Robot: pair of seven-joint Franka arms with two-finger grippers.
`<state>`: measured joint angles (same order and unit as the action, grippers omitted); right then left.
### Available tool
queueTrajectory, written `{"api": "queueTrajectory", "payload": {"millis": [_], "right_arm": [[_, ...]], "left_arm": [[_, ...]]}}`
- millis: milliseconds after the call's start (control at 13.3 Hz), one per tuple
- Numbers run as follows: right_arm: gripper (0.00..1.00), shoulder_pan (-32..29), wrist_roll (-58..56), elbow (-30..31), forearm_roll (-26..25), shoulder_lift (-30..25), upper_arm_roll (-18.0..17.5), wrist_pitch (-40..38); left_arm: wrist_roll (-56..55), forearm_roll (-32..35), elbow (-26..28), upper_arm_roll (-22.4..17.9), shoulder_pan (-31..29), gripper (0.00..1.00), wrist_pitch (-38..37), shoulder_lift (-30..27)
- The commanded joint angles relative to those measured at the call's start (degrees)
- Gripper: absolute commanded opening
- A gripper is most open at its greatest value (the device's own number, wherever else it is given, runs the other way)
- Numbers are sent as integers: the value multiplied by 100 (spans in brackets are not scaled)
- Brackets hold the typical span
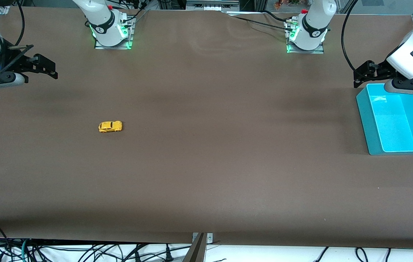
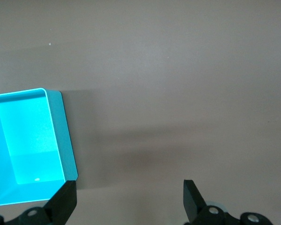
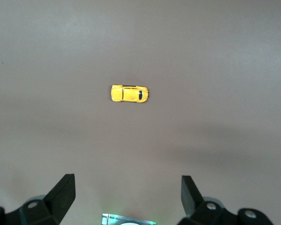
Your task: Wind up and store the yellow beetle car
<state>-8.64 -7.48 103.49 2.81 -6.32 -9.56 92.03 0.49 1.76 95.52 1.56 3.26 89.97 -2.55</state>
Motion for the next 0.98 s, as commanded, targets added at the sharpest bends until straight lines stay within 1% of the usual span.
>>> {"api": "queueTrajectory", "payload": {"millis": [0, 151, 301, 452, 903], "right_arm": [[100, 90, 150, -251, 26, 105, 7, -333], [100, 99, 107, -294, 9, 114, 16, -343], [100, 108, 46, -408, 35, 236, 33, -352], [100, 126, 54, -392, 53, 263, 138, -396], [100, 126, 45, -321, 27, 246, 139, -344]], "left_arm": [[30, -88, -7, -6, -18, 100, -41, -35], [21, -88, 1, -15, -18, 100, -41, -35], [21, -88, -7, -15, -27, 100, -41, -35], [12, -88, -7, -15, -27, 100, -41, -35], [-23, -88, -7, -15, -18, 100, -41, -35]]}}
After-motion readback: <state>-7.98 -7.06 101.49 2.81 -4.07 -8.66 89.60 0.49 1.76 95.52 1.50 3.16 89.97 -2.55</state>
